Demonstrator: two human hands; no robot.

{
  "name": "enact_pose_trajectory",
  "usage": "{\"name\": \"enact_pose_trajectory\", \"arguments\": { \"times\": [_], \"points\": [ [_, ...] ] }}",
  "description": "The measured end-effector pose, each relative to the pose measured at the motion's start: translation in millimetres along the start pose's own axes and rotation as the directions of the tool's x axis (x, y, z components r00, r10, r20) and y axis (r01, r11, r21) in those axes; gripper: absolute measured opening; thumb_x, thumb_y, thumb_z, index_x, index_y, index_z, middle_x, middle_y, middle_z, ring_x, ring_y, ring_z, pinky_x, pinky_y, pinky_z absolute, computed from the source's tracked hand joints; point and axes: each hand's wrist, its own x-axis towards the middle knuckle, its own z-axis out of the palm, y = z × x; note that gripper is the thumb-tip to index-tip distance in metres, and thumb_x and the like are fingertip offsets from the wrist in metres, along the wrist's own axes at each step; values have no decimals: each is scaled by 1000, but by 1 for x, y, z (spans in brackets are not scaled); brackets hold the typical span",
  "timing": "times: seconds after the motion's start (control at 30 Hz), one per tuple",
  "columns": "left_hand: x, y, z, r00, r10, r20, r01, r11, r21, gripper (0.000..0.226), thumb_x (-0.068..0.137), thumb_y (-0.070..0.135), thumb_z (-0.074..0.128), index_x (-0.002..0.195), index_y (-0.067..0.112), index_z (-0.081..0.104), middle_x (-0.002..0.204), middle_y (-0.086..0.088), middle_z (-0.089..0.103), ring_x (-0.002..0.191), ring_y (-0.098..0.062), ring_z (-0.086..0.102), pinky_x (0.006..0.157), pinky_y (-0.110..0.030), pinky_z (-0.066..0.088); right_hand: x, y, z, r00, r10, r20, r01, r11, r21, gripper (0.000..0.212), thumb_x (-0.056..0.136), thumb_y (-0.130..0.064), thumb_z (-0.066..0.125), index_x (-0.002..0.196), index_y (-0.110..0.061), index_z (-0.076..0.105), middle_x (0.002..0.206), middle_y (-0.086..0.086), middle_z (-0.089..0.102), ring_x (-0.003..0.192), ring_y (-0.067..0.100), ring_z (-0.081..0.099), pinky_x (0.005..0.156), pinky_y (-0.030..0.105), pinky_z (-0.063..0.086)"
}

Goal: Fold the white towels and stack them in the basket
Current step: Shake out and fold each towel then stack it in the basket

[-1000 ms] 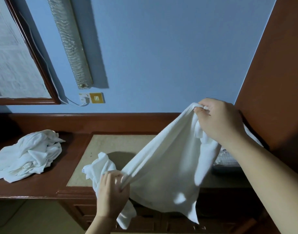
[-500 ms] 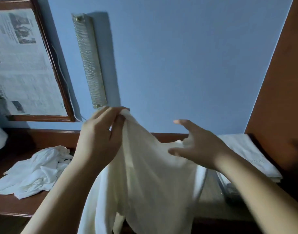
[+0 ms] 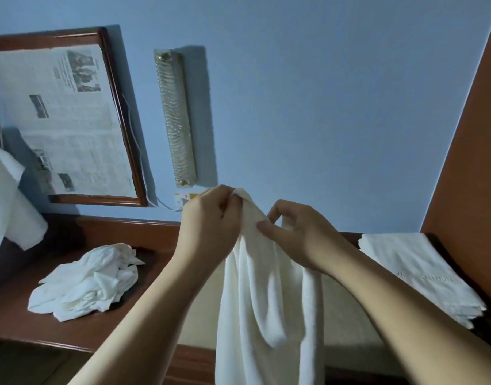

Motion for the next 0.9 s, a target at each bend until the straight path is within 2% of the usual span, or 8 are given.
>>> {"name": "enact_pose_trajectory", "arguments": {
  "times": [0.1,0.17,0.3,0.4,0.53,0.63,0.77,0.9],
  "points": [
    [-8,-2,3,985,-174,-6,173,984,-50,32,101,24,54,70,19,53,57,11,54,56,-8,46,51,-23,32,-9,-2,0,996,-87,-34,85,995,-60,27,98,-48,59,81,-27,56,60,-13,54,57,8,50,60,32,38],
    [-15,-3,5,971,-231,66,237,966,-103,30,103,25,53,75,15,50,57,12,50,57,-7,42,50,-23,30,-13,-3,-9,977,-185,-102,152,951,-270,23,98,-40,56,83,-23,53,67,-7,56,63,11,52,60,34,38],
    [-48,-11,-1,961,-11,278,56,986,-154,33,106,40,55,80,20,50,62,5,48,57,-7,41,53,-24,33,-19,-2,-35,873,-416,-255,239,820,-520,18,95,-27,54,80,-19,47,66,-2,51,61,30,50,56,36,44],
    [-71,-31,4,966,125,227,-98,987,-126,16,103,39,60,95,27,56,70,14,58,64,-8,56,57,-21,42,-28,0,-30,811,-544,-216,315,717,-622,19,91,-23,52,76,-16,42,62,0,45,49,33,43,47,33,42],
    [-105,-66,19,974,75,214,-81,997,16,31,100,23,64,105,43,41,75,12,59,62,-12,57,50,-39,48,-34,12,-27,817,-511,-267,246,727,-641,20,88,-20,53,75,-15,39,62,0,38,48,33,37,46,31,34],
    [-133,-95,27,980,-54,194,49,998,28,44,87,17,69,96,46,37,71,10,56,59,-12,56,46,-35,45,-34,23,-37,823,-478,-307,186,737,-650,20,89,-28,46,75,-15,39,63,1,38,51,35,36,48,27,21],
    [-170,-112,33,958,-215,189,215,976,21,47,74,19,80,94,43,45,84,17,63,68,-5,64,57,-26,52,-33,35,-35,857,-421,-296,129,733,-668,21,90,-27,50,76,-14,43,64,4,45,55,37,42,50,26,17],
    [-204,-129,38,973,-111,204,116,993,-13,39,81,19,83,96,41,54,89,19,69,75,3,69,65,-15,53,-34,42,-33,879,-352,-321,65,755,-652,22,94,-22,55,77,-12,43,66,4,47,60,37,43,51,30,19]
  ]
}}
